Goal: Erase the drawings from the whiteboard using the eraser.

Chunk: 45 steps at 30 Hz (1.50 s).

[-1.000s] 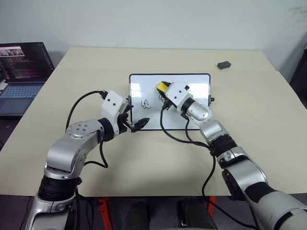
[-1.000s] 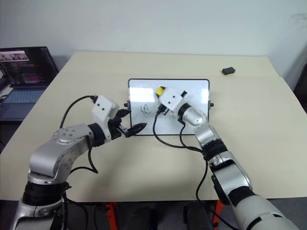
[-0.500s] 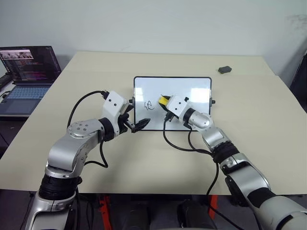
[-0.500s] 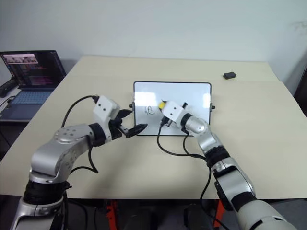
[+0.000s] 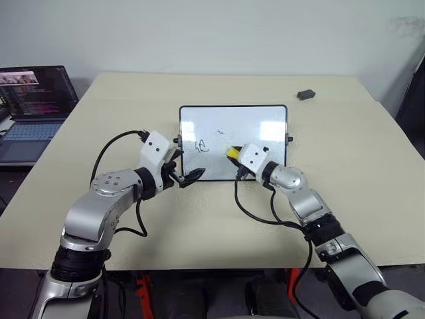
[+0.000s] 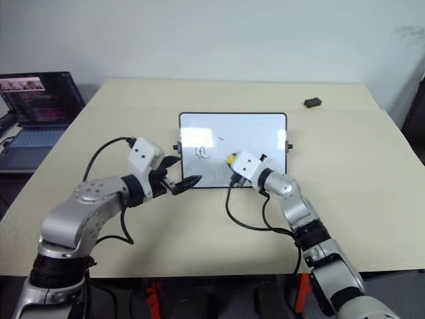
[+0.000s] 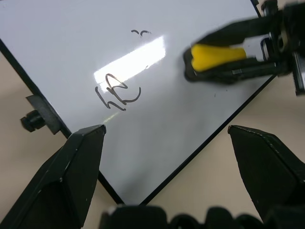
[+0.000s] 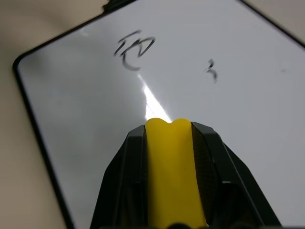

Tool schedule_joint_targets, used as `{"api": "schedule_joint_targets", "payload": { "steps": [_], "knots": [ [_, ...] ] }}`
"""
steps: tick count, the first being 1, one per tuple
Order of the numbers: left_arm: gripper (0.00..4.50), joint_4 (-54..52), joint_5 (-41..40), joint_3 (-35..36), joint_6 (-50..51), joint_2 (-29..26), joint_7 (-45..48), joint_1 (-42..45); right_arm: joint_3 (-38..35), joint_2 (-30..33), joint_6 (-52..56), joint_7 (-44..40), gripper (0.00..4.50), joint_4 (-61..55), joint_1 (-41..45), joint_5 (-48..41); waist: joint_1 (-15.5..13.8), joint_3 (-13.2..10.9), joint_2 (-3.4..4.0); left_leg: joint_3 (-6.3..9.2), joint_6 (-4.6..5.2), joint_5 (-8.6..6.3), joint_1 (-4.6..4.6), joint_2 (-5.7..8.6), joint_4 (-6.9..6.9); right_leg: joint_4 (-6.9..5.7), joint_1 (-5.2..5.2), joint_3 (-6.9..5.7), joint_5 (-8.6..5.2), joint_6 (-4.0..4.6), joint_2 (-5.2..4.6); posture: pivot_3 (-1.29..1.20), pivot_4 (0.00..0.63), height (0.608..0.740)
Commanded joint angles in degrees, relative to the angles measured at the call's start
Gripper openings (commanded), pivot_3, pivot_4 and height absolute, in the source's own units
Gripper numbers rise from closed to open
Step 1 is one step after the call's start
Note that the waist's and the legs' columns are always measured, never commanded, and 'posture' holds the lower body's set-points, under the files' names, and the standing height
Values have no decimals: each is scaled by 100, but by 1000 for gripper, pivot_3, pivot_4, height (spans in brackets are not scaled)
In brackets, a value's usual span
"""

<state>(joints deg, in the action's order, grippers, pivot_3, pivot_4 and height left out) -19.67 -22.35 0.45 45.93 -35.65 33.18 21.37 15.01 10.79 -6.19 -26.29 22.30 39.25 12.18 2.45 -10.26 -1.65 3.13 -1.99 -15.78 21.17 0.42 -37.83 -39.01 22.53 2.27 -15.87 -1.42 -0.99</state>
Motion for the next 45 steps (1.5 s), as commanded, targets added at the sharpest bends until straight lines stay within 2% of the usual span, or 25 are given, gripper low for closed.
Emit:
{"api": "schedule_joint_targets", "payload": {
  "steps": [1, 5, 10, 14, 18, 21, 27, 32, 36, 42, 45],
  "knots": [
    [4500, -187, 21, 123, -89, -36, -22, -6, -233, -165, -336, 498, 973, 93, 597, -17, 10, 0, 0, 1, -2, -1, 15, -2, 0, -1, 15, -3, 0, 0, 0, 0, 150, 740],
    [4500, -208, 30, 98, -92, -27, -32, -28, -190, -273, -540, 914, 973, 935, 1061, 151, -4, 1, -1, 0, -27, 4, 95, -4, 0, 10, 91, -6, 0, 2, -2, 0, 150, 740],
    [4500, -223, 20, 99, -82, -11, -40, -29, -113, -423, -546, 1160, 973, 1883, 1451, 301, -20, 0, 0, -10, -12, -10, 104, 0, -2, 20, 93, 1, -1, 2, -6, 0, 150, 740],
    [4500, -234, 12, 110, -79, 9, -52, -18, 95, -434, -375, 872, 973, 2284, 1293, 403, 3, 1, 0, -7, -10, -10, 61, -3, -1, 1, 67, -4, 3, 5, -3, 0, 150, 740],
    [4500, -238, -4, 126, -73, 23, -58, 1, 320, -269, -303, 563, 972, 2303, 1024, 567, 43, 5, -2, -5, -7, -4, 41, -7, -3, -4, 47, -5, 8, 14, 4, 0, 150, 740],
    [4500, -225, -7, 119, -76, 28, -50, 14, 456, -176, -271, 452, 972, 2261, 1014, 683, 53, 5, -2, -4, -5, -7, -44, -6, 4, 10, -45, -5, 6, 12, 4, 0, 150, 740],
    [4500, -203, 5, 105, -94, 25, -29, 29, 407, -126, -514, 389, 972, 1932, 1044, 548, 53, 4, -2, 1, -4, -2, -50, -6, -2, 7, -51, -4, 6, 11, 7, 0, 150, 740],
    [4500, -186, 8, 102, -95, 29, -27, 38, -16, -206, -1117, 762, 972, 1577, 1280, 174, 57, -7, 1, -1, -5, -3, -26, -5, 1, 6, -27, -1, 7, 12, 6, 0, 150, 740],
    [4500, -211, -7, 113, -75, 41, -41, 17, -271, -334, -1083, 922, 972, 1585, 1403, -36, 55, -10, 2, 2, -7, -6, -9, -7, 11, 17, -14, -3, 4, 9, 6, 0, 150, 740],
    [4500, -260, -9, 131, -64, 60, -71, -30, -137, -353, -575, 583, 971, 1726, 1114, -2, 63, -9, 0, -1, -11, -7, 86, -7, 2, 5, 86, -2, 2, 8, 4, 0, 150, 740],
    [4500, -280, -12, 150, -66, 63, -89, -68, 67, -262, -342, 228, 971, 1487, 778, 90, 59, -8, 0, -1, -9, -7, 81, -8, 3, 7, 79, -3, 2, 8, 3, 0, 150, 740]
  ]
}}
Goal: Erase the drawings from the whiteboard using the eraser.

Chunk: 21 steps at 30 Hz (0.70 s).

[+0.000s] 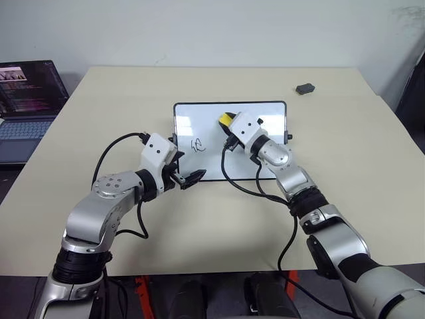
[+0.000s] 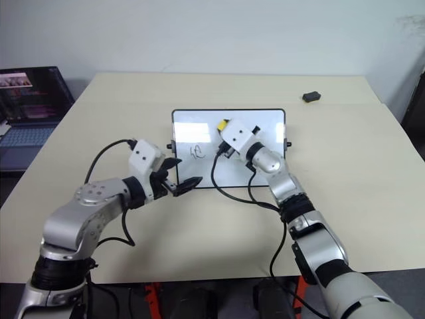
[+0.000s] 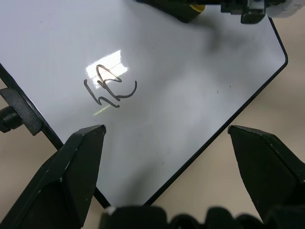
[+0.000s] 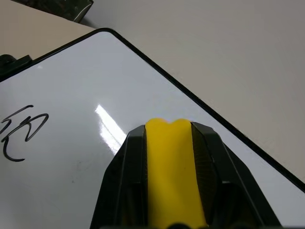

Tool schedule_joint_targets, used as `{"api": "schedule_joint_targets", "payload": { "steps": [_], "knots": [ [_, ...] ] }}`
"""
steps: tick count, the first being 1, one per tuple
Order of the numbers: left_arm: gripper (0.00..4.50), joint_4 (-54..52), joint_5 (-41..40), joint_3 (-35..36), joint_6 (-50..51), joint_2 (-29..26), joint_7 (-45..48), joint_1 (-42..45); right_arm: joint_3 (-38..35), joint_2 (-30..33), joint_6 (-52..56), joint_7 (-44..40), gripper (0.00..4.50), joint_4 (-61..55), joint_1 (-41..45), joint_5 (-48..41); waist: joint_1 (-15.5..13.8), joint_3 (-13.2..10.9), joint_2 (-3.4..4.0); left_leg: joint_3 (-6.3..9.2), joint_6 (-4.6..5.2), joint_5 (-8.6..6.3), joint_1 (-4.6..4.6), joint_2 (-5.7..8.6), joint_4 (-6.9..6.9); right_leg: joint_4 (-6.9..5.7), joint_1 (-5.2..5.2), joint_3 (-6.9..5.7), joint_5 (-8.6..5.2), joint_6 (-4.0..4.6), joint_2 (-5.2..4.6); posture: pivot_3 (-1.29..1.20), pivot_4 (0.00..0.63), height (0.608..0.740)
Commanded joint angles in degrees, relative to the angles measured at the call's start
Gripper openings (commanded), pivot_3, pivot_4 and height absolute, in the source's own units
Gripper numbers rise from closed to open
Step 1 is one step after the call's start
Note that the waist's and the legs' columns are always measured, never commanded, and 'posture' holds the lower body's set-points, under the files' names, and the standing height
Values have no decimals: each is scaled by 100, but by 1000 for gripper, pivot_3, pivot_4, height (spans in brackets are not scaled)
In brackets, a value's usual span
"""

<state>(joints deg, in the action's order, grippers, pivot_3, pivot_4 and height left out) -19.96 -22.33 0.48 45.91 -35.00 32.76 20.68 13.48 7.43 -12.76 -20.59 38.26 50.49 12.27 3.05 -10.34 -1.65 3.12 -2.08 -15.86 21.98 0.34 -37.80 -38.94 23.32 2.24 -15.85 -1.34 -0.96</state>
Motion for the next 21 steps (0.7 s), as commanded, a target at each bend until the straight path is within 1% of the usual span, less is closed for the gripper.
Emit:
{"api": "schedule_joint_targets", "payload": {
  "steps": [1, 5, 9, 12, 15, 20, 21],
  "knots": [
    [4500, -253, -18, 149, -65, -1, -52, -6, 258, 94, 383, -430, 971, -223, -441, 82, -1, 0, -1, 0, 0, 0, -4, 1, -1, 0, -4, 1, 0, 0, -1, 0, 150, 740],
    [4500, -219, -23, 140, -91, 0, -65, -14, 363, 187, 496, -585, 971, -579, -709, 116, 1, 0, 0, 1, 1, 1, -19, 3, -4, -6, -16, -2, 7, 0, -1, 0, 150, 740],
    [4500, -147, 1, 109, -161, 18, -65, 20, -176, 179, 179, 127, 970, -869, -535, -130, -1, -1, 0, 1, 0, 9, -21, 2, -8, -8, -17, -3, 11, 1, 1, 0, 150, 740],
    [4500, -65, 95, 198, -349, 109, -206, 46, -527, 196, 241, 150, 970, -1457, -626, -515, -55, -1, 1, 5, -1, 9, -12, 4, -8, -6, -13, -4, 14, -2, 0, 0, 150, 740],
    [4500, -54, 85, 392, -569, 220, -307, 6, -807, 383, 779, -169, 970, -2423, -990, -964, -104, -1, 1, 5, -2, 8, 4, 2, -5, 6, -2, -4, 13, -3, 0, 0, 150, 740],
    [4500, -111, -95, 754, -749, 336, -286, -347, -1086, 971, 2126, -849, 970, -4047, -2026, -1739, -138, -1, 1, 2, 0, -3, 18, 1, 5, 36, 0, -4, 7, -11, -6, 0, 150, 740],
    [4500, -108, -73, 800, -760, 305, -290, -466, -1172, 1071, 2466, -996, 970, -4413, -2326, -2028, -139, -1, 1, 0, 3, -5, 21, 2, 4, 37, 0, -3, 6, -12, -7, 0, 150, 740]
  ]
}}
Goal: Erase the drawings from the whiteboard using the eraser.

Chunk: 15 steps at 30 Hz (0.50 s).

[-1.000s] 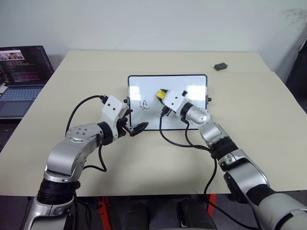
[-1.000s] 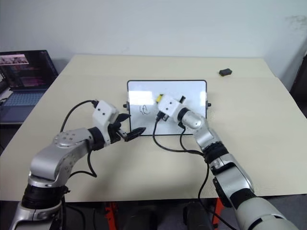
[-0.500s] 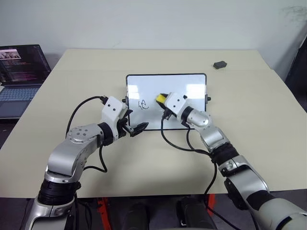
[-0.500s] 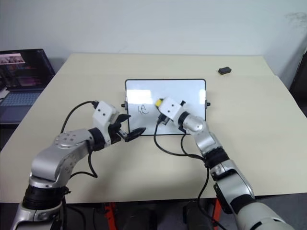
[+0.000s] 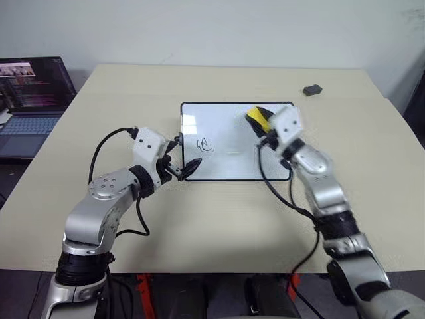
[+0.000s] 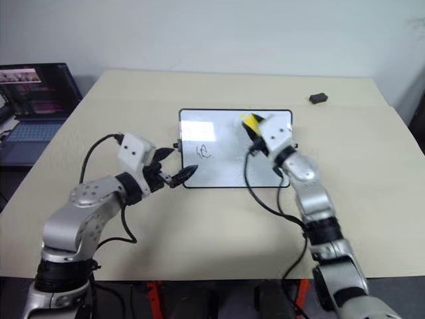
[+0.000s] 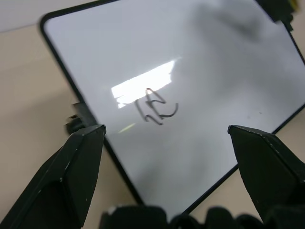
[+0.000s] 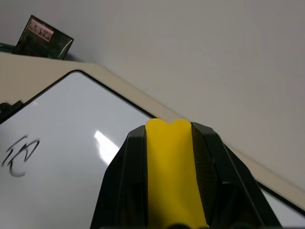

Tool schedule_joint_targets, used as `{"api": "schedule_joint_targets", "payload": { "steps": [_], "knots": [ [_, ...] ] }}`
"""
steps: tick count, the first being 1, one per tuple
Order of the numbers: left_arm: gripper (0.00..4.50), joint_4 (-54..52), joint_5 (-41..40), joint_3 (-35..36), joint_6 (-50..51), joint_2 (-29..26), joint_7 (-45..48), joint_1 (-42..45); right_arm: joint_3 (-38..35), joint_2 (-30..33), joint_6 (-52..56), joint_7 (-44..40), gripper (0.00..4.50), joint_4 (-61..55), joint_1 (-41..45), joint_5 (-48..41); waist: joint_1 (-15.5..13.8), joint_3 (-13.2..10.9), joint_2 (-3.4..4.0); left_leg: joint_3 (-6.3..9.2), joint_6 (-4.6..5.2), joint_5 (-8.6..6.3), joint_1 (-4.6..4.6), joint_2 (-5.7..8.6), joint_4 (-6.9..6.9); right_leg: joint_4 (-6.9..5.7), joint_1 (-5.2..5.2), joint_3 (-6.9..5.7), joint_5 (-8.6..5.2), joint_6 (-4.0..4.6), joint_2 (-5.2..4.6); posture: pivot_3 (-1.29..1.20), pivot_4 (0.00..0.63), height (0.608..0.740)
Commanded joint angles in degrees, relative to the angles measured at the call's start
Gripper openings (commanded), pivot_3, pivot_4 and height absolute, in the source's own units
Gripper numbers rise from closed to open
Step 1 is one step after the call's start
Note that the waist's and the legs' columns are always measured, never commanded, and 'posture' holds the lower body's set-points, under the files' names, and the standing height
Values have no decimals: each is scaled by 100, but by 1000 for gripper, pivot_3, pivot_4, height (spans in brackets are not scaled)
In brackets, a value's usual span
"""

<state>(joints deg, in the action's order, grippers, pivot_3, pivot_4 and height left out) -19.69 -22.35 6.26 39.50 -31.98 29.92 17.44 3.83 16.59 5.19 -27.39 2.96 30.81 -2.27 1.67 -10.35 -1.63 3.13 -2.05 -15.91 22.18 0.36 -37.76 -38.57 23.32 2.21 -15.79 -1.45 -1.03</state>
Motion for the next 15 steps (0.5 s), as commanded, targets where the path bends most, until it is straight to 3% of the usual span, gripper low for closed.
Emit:
{"api": "schedule_joint_targets", "payload": {
  "steps": [1, 6, 11, 15],
  "knots": [
    [4500, -141, -40, 274, -160, -20, -12, -272, -302, 251, 1013, -440, 970, -1258, -701, -871, 0, 0, 0, -1, 1, -1, 4, 0, -2, 1, 1, 0, 0, 0, 0, 0, 150, 740],
    [4500, -295, 70, 555, -310, 158, -407, -722, -564, 475, 1743, -388, 970, -2264, -1949, -1319, 9, 0, 0, 2, 3, -1, -3, -1, -7, -14, -1, -1, -1, 0, 0, 0, 150, 740],
    [4500, -275, 301, 625, -536, 372, -863, -820, -275, 401, 1337, -132, 970, -2576, -2548, -949, 10, 0, 0, -2, 3, 4, -28, 1, -11, -30, -14, 0, -2, -3, 3, 0, 150, 740],
    [4500, -148, 420, 569, -643, 417, -976, -784, 244, 451, 476, 10, 970, -2386, -2559, -186, 12, 0, -1, -7, 3, 6, -31, 1, -12, -31, -15, 3, -2, -3, 6, 0, 150, 740]
  ]
}}
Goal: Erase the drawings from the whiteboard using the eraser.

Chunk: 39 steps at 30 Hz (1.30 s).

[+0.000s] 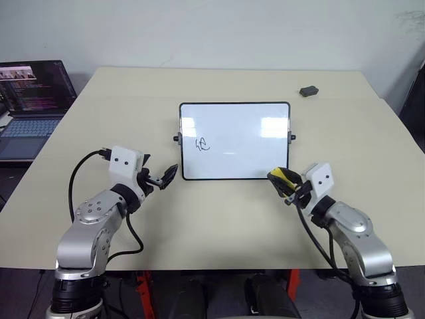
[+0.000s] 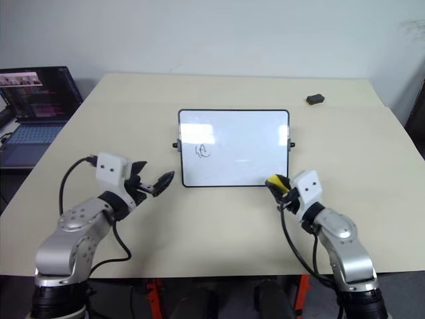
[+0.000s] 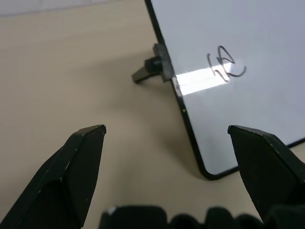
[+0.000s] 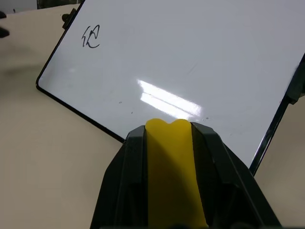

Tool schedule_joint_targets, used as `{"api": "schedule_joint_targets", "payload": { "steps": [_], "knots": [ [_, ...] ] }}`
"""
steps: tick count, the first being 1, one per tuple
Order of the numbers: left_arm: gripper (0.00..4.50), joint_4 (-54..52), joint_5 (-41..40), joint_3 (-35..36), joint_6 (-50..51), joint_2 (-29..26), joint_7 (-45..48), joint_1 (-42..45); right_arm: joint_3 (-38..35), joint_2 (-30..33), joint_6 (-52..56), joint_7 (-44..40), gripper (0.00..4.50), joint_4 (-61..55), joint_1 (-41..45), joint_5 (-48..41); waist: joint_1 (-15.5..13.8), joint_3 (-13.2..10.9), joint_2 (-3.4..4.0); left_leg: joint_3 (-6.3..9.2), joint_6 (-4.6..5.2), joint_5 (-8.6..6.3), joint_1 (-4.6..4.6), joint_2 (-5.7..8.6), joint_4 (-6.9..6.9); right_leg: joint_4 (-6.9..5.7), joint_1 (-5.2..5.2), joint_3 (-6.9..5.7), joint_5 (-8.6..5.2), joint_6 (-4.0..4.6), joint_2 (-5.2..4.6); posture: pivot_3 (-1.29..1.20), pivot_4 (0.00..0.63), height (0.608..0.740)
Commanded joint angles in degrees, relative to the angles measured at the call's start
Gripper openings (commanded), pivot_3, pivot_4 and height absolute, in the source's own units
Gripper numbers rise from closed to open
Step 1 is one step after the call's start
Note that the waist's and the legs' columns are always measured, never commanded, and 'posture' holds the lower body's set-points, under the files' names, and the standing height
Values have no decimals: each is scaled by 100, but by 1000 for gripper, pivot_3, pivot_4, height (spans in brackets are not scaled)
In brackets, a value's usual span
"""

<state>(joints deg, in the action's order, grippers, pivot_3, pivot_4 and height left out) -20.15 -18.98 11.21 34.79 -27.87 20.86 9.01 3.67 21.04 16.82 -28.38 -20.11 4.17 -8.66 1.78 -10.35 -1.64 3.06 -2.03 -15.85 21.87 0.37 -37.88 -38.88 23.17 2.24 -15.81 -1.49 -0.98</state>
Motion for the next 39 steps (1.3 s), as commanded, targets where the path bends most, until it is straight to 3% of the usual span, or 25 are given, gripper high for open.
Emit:
{"api": "schedule_joint_targets", "payload": {
  "steps": [1, 10, 17, 23, 31, 39],
  "knots": [
    [4500, -100, 62, 46, -144, 12, -59, 89, 385, 24, -1004, 152, 970, 36, 230, 688, 3, 0, 0, 0, 0, 0, 1, 0, 0, 0, 0, -1, 0, 0, 0, 0, 150, 740],
    [4500, -227, -116, 18, 270, -64, 64, 123, 779, -359, -1980, 416, 970, 1324, 1786, 1369, 0, 0, -1, 1, -1, -1, 2, 2, 2, 0, 3, -1, 2, 3, 0, 0, 150, 740],
    [4500, -221, -102, -3, 485, -200, 144, 376, 1208, -899, -2118, 390, 970, 3435, 3793, 1852, 9, 0, -1, 4, -2, 0, 1, 1, 2, -6, 5, -6, 5, 7, 0, 0, 150, 740],
    [4500, -230, -197, -132, 879, -473, 369, 603, 1471, -1438, -2330, 442, 970, 4940, 4895, 2091, 10, 0, 0, 2, -2, 0, 10, 1, 3, 2, 11, -4, 5, 8, -2, 0, 150, 740],
    [4500, -366, -549, -218, 1237, -704, 926, 561, 1722, -1909, -2621, 525, 970, 6478, 5253, 2399, 16, 0, 0, 3, -2, -1, 8, 1, 3, -4, 13, -4, 5, 9, -3, 0, 150, 740],
    [4500, -236, -539, -165, 1166, -997, 1134, 419, 2048, -1702, -2256, -245, 970, 6413, 4562, 2528, 18, 10, -4, 5, -2, 0, -15, 1, 1, -13, -4, -6, 10, 16, -3, 0, 150, 740]
  ]
}}
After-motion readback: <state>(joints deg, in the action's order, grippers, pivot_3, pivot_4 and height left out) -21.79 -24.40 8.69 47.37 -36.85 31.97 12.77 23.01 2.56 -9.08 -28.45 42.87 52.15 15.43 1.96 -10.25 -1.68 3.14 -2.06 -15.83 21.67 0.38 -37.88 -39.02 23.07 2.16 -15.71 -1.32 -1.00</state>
